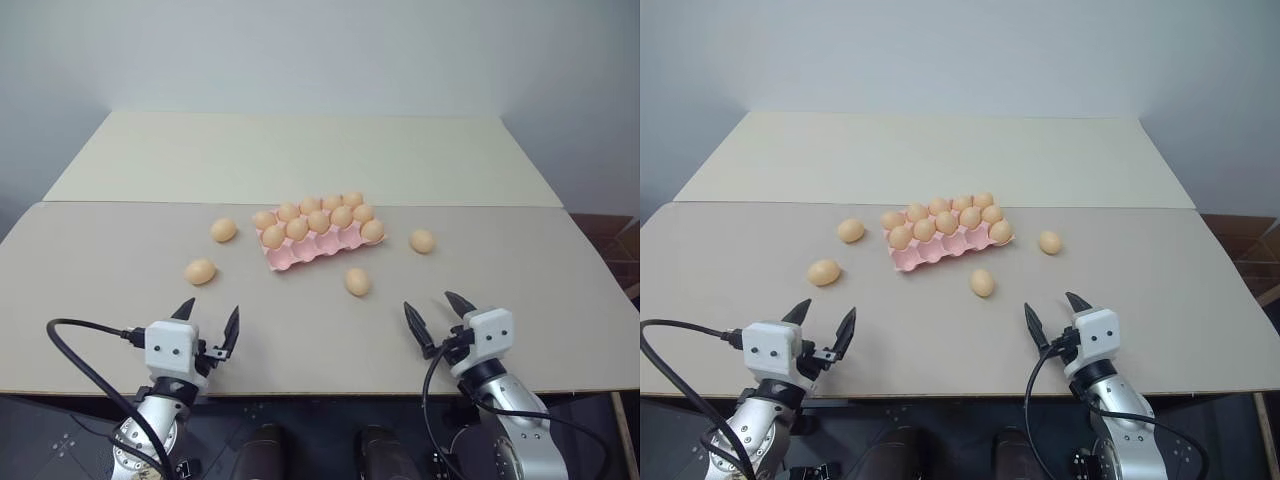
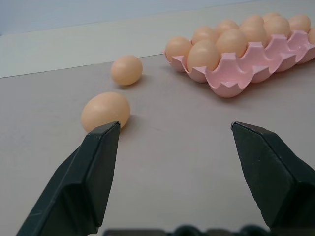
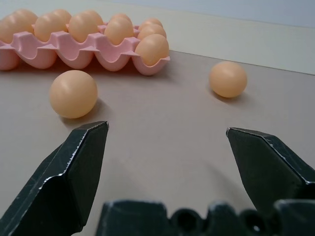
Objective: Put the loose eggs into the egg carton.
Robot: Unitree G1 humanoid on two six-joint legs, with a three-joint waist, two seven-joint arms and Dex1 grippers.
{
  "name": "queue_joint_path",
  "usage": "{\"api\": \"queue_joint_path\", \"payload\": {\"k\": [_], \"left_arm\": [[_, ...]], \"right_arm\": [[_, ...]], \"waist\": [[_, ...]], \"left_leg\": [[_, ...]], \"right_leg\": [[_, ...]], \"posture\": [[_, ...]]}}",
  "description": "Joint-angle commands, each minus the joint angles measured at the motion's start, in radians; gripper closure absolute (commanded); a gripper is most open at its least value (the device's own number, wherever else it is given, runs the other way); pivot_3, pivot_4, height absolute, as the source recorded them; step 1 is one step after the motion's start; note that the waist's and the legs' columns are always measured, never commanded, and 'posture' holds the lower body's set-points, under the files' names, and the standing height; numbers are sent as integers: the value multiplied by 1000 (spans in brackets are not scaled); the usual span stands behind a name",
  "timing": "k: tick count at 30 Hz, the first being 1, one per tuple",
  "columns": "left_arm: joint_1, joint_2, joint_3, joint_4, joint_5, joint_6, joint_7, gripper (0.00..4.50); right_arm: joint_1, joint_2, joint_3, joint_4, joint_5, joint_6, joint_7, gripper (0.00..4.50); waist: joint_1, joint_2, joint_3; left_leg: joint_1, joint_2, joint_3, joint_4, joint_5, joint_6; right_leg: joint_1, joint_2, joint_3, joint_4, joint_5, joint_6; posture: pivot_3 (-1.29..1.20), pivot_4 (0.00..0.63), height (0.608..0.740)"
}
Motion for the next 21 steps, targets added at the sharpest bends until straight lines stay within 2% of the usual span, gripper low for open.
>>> {"api": "queue_joint_path", "payload": {"k": [1, 7, 13, 18, 21], "left_arm": [[19, 15, 2, -58, -23, 4, -26, 606], [19, 32, -1, -69, -19, 25, -38, 606], [-4, 72, -18, -58, -40, 28, -98, 606], [-23, 139, -6, -128, -191, 174, -186, 606], [-74, 200, 6, -139, -228, 216, -230, 606]], "right_arm": [[-7, 0, -2, -19, 10, -38, 5, 0], [9, -9, 0, -29, 15, -40, 24, 0], [26, -43, 3, -93, 45, 34, 51, 0], [24, -71, 17, -285, 115, 229, 22, 0], [-14, -111, 45, -379, 110, 396, -18, 0]], "waist": [[0, 0, 0], [0, 0, 0], [0, 0, 0], [0, 0, 0], [1, 0, 0]], "left_leg": [[0, 0, 0, 0, 0, 0], [0, 0, 0, 0, 0, 0], [0, 0, 0, 0, 0, 0], [0, 1, -1, 0, 0, 0], [1, 1, -3, 0, 0, 0]], "right_leg": [[0, 0, 0, 0, 0, 0], [0, 0, 0, 0, -1, -1], [0, 0, 0, 0, -1, -1], [-1, 0, 0, 1, -1, -1], [0, 0, 0, 1, -1, -1]], "posture": [[0, 150, 740], [0, 150, 740], [0, 150, 740], [0, 150, 740], [0, 150, 740]]}}
